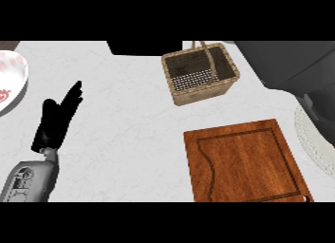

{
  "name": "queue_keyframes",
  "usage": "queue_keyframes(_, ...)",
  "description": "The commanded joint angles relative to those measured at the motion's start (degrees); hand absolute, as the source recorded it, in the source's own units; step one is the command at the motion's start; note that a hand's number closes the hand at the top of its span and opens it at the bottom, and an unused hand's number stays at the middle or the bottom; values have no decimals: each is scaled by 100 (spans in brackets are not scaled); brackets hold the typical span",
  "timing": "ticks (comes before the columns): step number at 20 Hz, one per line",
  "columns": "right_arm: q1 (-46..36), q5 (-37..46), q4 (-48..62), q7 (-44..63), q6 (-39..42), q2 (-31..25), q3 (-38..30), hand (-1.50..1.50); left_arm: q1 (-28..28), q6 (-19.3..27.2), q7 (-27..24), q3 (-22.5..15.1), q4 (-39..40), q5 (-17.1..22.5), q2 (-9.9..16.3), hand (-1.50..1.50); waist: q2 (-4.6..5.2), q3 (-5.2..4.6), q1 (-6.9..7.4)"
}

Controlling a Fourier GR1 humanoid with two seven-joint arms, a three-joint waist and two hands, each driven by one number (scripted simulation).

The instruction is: Pick the cupcake from the cutting board and place it in the basket

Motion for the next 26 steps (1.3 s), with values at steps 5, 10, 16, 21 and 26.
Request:
queue_keyframes(5,548,-75,-195,-671,87,-246,-278,150,175,180,50,-172,-222,-153,-217,0,-22,5,-35)
queue_keyframes(10,861,94,16,-924,14,-159,-264,150,62,-2,-310,23,239,-81,-7,0,11,-1,-13)
queue_keyframes(16,1614,-301,-32,-696,-772,91,-818,150,182,-75,-206,117,3,4,105,0,-9,5,-14)
queue_keyframes(21,2168,-410,-434,-1272,-1178,39,-1028,-150,-220,38,220,41,-17,-80,-1,0,-9,8,-76)
queue_keyframes(26,2287,-246,-698,-1465,-2052,-28,-1134,-150,-231,-152,240,251,36,150,140,0,-6,6,-64)
